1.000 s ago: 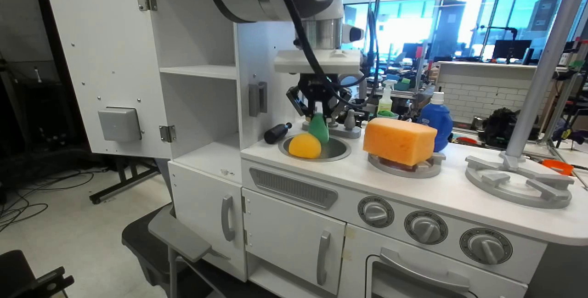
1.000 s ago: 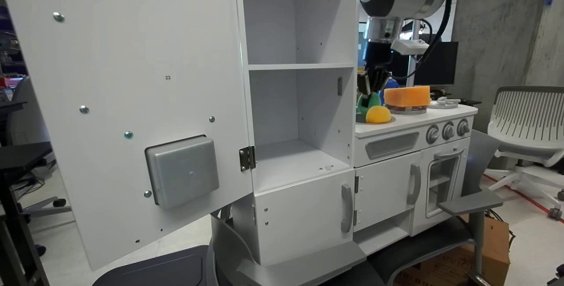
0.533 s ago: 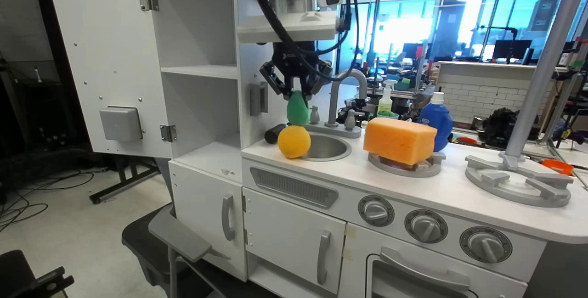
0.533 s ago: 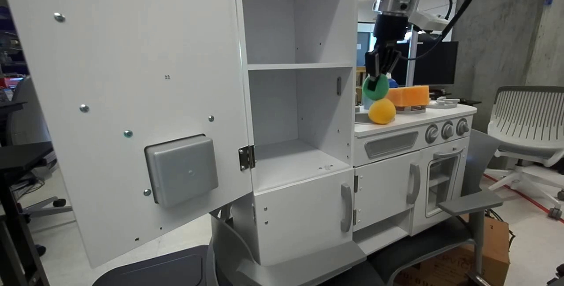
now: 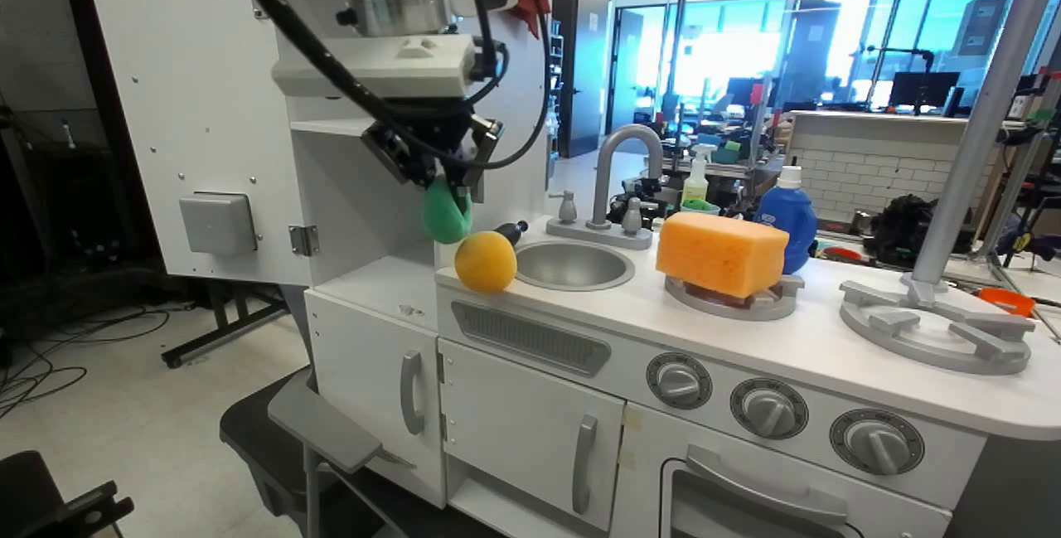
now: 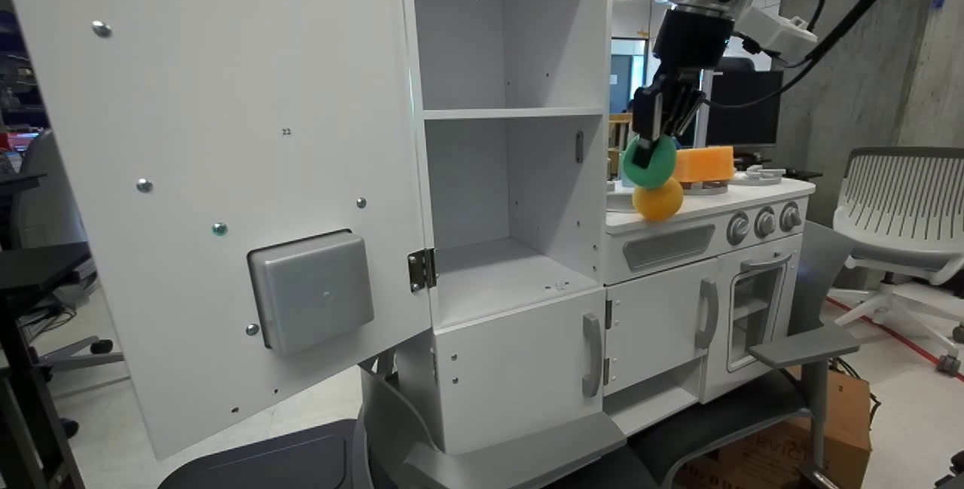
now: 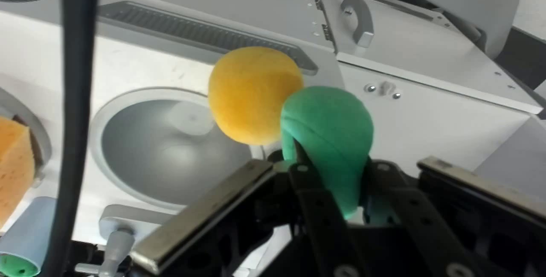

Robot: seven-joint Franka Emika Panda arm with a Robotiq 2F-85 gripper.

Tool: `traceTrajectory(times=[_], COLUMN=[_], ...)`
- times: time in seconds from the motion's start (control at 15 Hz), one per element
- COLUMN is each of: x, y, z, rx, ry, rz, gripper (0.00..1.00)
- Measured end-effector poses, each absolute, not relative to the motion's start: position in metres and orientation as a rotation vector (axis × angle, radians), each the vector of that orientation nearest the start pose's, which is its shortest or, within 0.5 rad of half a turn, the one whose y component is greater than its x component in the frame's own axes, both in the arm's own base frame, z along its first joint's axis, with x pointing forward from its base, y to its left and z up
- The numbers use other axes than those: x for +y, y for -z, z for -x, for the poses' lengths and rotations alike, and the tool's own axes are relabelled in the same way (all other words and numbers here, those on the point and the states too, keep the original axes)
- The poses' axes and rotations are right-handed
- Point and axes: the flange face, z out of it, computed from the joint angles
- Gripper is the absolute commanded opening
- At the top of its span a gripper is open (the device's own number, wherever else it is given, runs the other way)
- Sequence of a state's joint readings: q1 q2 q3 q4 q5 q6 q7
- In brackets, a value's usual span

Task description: Open the door of the top cabinet then put the green plushie in the bottom compartment and the orange sponge in the top compartment of the open cabinet

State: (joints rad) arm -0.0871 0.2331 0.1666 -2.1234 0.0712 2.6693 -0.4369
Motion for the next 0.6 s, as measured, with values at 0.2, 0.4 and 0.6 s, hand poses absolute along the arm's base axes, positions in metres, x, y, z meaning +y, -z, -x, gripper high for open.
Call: traceTrajectory(times=[0.2, 0.4, 0.6], x=[0.071, 0.109, 0.155], y=[-0.329, -0.320, -0.300], z=[-0.569, -0.546, -0.528], rx=[-0.765, -0.873, -0.917], ry=[0.472, 0.442, 0.466], rz=[2.931, 2.841, 2.816], gripper=[0.06, 0.06, 0.06])
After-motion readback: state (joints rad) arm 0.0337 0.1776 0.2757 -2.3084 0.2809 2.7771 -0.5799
